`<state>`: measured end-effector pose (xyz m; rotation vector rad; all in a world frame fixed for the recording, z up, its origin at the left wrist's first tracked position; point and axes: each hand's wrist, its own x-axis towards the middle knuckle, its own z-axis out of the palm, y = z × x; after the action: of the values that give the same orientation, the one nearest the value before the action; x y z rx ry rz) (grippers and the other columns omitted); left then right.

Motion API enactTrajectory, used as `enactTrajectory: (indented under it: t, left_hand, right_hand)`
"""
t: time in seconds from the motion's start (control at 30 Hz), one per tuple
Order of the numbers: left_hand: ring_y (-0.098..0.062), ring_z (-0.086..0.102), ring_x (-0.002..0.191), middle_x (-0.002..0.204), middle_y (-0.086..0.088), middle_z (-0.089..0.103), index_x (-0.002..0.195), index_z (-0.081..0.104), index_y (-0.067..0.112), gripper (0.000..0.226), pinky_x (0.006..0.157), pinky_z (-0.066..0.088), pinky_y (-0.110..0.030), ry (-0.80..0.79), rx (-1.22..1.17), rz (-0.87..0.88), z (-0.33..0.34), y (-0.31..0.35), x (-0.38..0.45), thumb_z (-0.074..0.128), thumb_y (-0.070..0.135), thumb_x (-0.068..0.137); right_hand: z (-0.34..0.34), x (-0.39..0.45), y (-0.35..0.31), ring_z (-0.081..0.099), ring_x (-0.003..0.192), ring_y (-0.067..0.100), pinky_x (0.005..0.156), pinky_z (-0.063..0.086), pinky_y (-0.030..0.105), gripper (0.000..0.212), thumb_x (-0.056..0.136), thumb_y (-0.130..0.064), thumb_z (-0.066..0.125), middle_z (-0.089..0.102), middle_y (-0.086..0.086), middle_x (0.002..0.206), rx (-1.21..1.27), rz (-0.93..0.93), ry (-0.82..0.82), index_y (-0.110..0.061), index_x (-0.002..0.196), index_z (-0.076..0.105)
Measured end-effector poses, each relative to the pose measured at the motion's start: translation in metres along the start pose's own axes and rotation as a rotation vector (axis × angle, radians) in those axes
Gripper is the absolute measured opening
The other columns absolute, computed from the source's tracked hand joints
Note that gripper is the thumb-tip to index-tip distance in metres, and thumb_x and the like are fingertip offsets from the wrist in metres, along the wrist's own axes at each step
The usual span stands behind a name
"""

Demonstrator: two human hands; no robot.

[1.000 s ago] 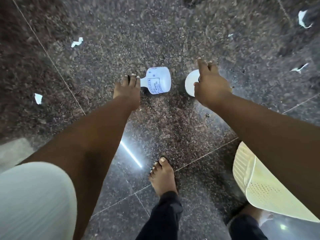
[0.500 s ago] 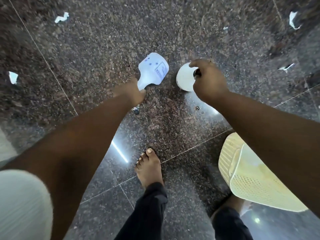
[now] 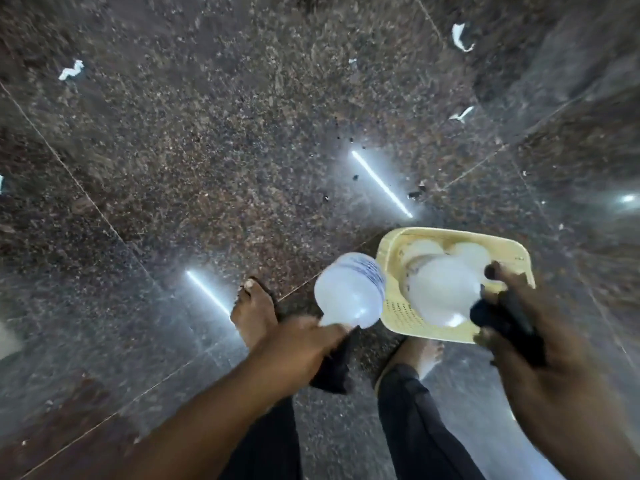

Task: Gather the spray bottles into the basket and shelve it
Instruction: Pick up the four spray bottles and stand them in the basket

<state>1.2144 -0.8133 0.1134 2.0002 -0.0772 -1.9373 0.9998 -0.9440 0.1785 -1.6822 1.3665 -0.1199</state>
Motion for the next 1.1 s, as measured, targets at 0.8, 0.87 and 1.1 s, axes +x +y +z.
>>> enactTrajectory:
  t: [0.8, 0.87, 1.1]
  left_hand:
    - [-0.011, 0.061, 0.050, 0.042, 0.003, 0.067, 0.075, 0.061, 0.017, 0.033, 0.064, 0.046, -0.027, -0.004, 0.212, -0.444, 0.171, 0.055, 0.124, 0.043, 0.042, 0.087]
    - [-0.011, 0.060, 0.049, 0.042, 0.002, 0.067, 0.075, 0.061, 0.016, 0.033, 0.061, 0.046, -0.028, -0.007, 0.236, -0.464, 0.172, 0.057, 0.132, 0.044, 0.042, 0.086]
    - [-0.013, 0.056, 0.052, 0.059, 0.002, 0.067, 0.080, 0.063, 0.019, 0.029, 0.066, 0.046, -0.028, 0.038, 0.240, -0.446, 0.176, 0.065, 0.149, 0.046, 0.043, 0.082]
  right_hand:
    - [-0.005, 0.051, 0.191, 0.067, 0.091, 0.036, 0.071, 0.055, 0.036, 0.043, 0.083, -0.011, 0.056, 0.070, 0.006, 0.113, -0.551, -0.129, -0.434, -0.028, 0.123, 0.056]
    - [0.000, 0.057, 0.194, 0.068, 0.086, 0.037, 0.068, 0.056, 0.038, 0.043, 0.081, -0.010, 0.058, 0.071, 0.007, 0.110, -0.562, -0.167, -0.430, -0.026, 0.121, 0.057]
    - [0.010, 0.071, 0.203, 0.068, 0.067, 0.035, 0.059, 0.049, 0.035, 0.044, 0.072, -0.003, 0.061, 0.075, 0.007, 0.095, -0.679, -0.310, -0.331, -0.019, 0.113, 0.063]
